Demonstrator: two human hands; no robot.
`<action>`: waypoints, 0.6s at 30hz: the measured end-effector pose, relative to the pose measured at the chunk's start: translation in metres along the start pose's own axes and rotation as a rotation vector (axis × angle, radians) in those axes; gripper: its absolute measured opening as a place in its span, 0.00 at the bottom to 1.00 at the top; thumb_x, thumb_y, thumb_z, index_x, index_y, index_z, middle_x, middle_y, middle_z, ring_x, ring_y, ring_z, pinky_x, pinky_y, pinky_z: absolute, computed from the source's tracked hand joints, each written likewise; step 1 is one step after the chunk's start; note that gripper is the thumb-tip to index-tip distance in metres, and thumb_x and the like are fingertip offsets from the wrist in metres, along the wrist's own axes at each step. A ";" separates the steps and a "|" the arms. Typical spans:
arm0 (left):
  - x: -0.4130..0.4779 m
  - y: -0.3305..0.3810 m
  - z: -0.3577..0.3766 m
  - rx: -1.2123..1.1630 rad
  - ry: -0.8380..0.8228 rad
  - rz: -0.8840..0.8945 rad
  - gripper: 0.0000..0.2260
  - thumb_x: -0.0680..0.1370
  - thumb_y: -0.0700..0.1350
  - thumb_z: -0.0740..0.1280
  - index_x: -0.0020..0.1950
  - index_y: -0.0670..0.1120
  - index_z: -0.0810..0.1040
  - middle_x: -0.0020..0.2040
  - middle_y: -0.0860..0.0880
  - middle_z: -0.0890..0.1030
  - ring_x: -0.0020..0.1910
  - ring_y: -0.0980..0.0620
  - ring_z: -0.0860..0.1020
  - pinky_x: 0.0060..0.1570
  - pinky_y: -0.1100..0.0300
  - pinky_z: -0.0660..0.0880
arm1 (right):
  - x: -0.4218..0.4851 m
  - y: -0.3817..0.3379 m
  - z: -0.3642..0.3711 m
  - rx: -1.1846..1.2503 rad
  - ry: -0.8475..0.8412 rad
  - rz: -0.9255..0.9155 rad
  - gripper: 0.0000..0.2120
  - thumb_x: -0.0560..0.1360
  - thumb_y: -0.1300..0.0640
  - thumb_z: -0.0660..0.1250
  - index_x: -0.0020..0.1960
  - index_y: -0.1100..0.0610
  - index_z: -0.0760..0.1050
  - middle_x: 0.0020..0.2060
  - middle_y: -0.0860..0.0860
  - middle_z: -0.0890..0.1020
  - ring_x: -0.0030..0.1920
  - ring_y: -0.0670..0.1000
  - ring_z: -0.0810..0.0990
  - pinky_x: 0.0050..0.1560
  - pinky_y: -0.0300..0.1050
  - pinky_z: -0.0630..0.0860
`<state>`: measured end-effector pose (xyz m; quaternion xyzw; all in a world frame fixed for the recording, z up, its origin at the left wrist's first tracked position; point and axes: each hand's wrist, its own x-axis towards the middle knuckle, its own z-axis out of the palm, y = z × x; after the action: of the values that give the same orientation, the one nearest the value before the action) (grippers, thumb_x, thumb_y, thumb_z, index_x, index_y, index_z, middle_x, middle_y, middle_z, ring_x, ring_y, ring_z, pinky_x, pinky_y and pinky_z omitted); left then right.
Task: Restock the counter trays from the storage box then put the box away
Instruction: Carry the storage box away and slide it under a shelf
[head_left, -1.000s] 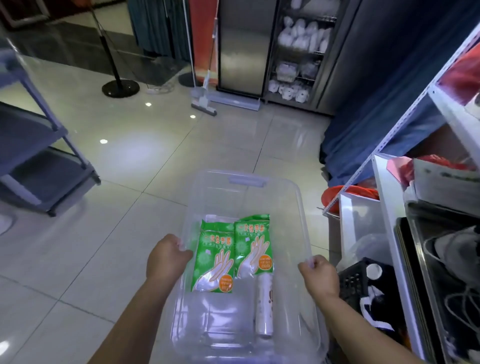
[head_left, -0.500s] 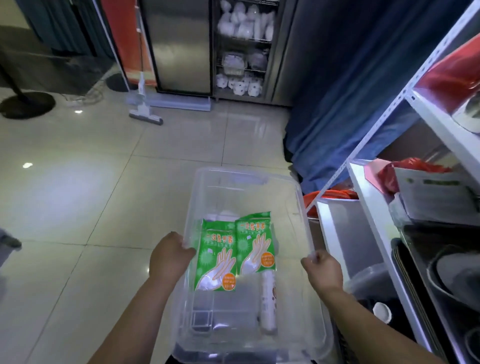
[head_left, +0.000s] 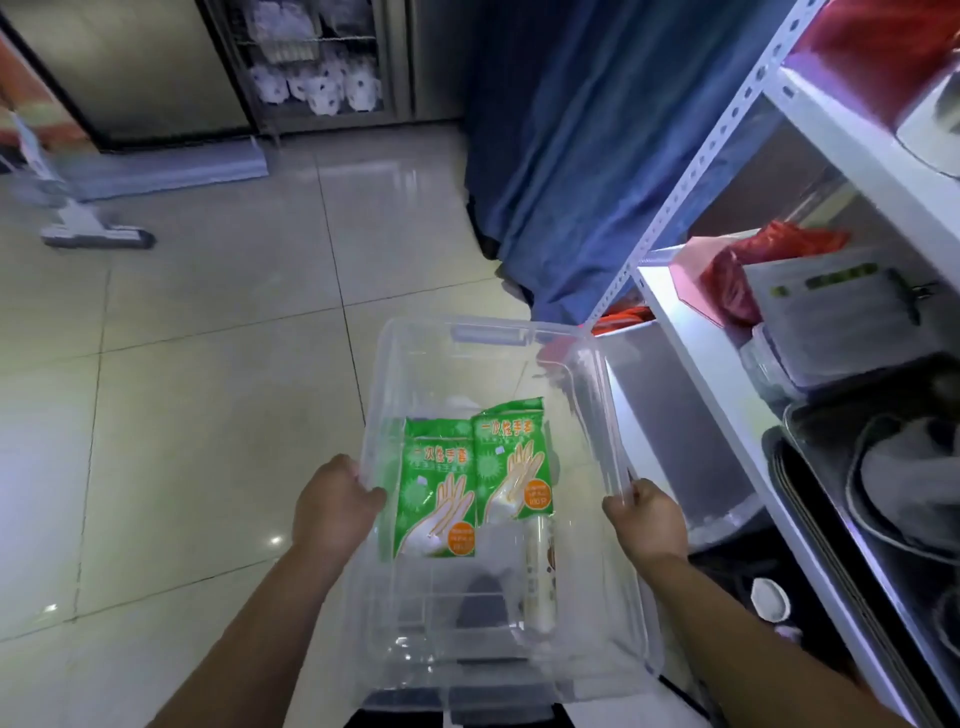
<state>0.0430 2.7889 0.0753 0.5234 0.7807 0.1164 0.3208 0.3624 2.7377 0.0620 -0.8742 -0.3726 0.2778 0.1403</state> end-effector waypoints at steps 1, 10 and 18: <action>0.010 0.005 0.011 0.017 -0.018 -0.006 0.08 0.68 0.42 0.70 0.42 0.41 0.74 0.39 0.43 0.78 0.39 0.43 0.76 0.37 0.59 0.65 | 0.016 0.002 0.004 -0.006 -0.020 0.011 0.16 0.69 0.57 0.67 0.29 0.51 0.62 0.27 0.48 0.70 0.34 0.56 0.72 0.36 0.44 0.66; 0.109 0.011 0.126 0.082 -0.158 -0.083 0.09 0.69 0.43 0.70 0.44 0.41 0.74 0.41 0.46 0.77 0.40 0.46 0.75 0.39 0.59 0.66 | 0.157 0.037 0.069 -0.089 -0.184 0.035 0.09 0.70 0.54 0.66 0.34 0.52 0.68 0.33 0.52 0.77 0.35 0.55 0.77 0.40 0.50 0.76; 0.235 -0.031 0.243 0.127 -0.367 -0.147 0.09 0.69 0.44 0.71 0.44 0.41 0.75 0.41 0.44 0.80 0.41 0.44 0.78 0.38 0.58 0.67 | 0.262 0.074 0.182 -0.190 -0.219 0.078 0.09 0.73 0.55 0.65 0.38 0.57 0.68 0.33 0.55 0.75 0.36 0.57 0.76 0.35 0.46 0.71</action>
<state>0.1135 2.9478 -0.2156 0.4968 0.7509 -0.0541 0.4318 0.4461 2.8852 -0.2181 -0.8619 -0.3761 0.3401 0.0046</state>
